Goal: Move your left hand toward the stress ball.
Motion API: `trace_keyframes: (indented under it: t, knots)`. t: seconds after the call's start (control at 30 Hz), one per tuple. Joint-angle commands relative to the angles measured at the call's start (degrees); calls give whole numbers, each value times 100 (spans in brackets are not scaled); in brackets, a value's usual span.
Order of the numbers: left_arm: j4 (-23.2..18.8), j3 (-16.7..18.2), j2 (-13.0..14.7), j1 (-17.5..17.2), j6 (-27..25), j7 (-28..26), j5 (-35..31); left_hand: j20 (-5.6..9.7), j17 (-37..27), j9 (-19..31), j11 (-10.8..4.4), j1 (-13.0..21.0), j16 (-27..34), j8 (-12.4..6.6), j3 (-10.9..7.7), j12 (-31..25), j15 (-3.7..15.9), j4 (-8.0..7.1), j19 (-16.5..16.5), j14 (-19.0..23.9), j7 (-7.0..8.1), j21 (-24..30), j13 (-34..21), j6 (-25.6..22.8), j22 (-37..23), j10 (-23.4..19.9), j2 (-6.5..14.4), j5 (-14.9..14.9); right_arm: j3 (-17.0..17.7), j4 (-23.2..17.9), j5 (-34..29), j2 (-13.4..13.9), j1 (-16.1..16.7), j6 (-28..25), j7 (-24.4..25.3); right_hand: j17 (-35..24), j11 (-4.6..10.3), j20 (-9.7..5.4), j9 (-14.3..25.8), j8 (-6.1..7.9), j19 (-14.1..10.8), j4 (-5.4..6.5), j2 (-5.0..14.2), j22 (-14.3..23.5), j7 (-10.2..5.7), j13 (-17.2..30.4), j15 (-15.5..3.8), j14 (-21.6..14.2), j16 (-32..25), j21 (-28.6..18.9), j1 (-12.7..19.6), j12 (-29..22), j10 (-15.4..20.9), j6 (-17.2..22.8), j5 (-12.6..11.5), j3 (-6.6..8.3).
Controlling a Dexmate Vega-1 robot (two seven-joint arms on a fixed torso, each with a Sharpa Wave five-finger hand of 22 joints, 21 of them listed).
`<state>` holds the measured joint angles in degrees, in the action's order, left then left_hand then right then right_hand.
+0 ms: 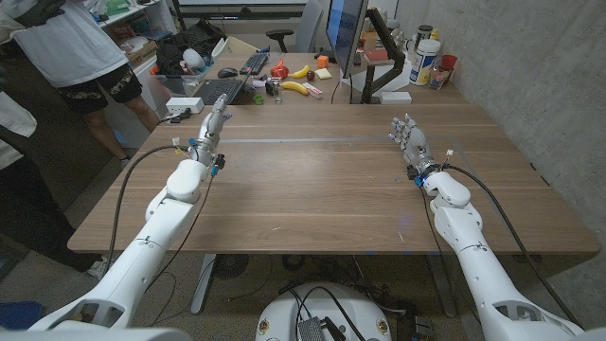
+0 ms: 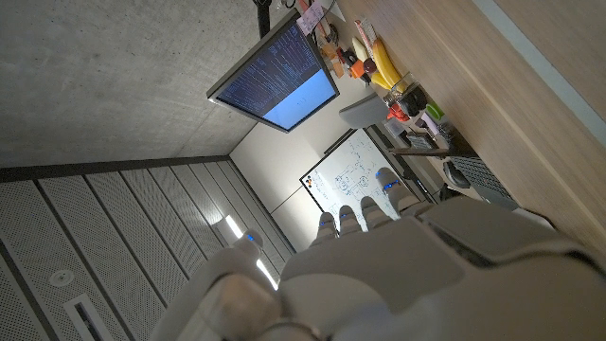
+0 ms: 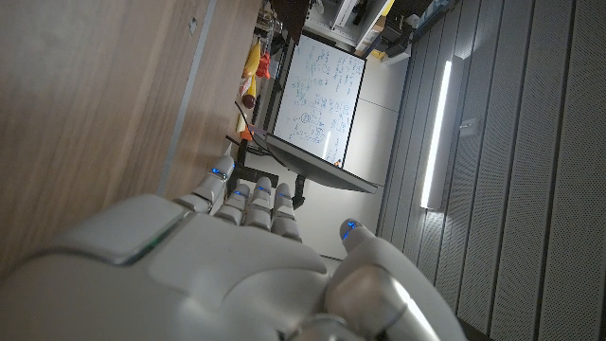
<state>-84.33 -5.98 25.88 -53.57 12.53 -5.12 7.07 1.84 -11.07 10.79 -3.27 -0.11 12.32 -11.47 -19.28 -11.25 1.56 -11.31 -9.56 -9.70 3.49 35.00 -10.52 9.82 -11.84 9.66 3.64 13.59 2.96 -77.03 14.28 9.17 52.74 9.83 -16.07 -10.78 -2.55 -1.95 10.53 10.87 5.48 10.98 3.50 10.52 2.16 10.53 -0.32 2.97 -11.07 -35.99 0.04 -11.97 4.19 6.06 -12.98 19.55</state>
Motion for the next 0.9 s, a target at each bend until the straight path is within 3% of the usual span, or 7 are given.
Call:
trace_keyframes:
  t: [0.03,0.9]
  knots:
    - [-74,51,25,-49,-34,-65,-104,45,-10,14,-42,13,12,11,-35,12,73,2,-680,-454,54,38,-22,142,-8,226,702,26,15,-41,-10,-7,45,17,-3,-29,3,-296,31,31,-9,-8,708,10,21,28,1,38,-36,9,-9,-42,42,44,-16,56]
    - [-228,159,153,-155,-129,-326,-524,28,-6,13,-83,43,3,8,-79,13,75,20,-712,-450,80,50,-21,84,2,201,691,24,29,-178,-24,-28,164,22,19,-29,1,-297,31,28,-22,-8,708,11,20,28,-1,35,-36,31,-8,-44,52,49,-14,59]
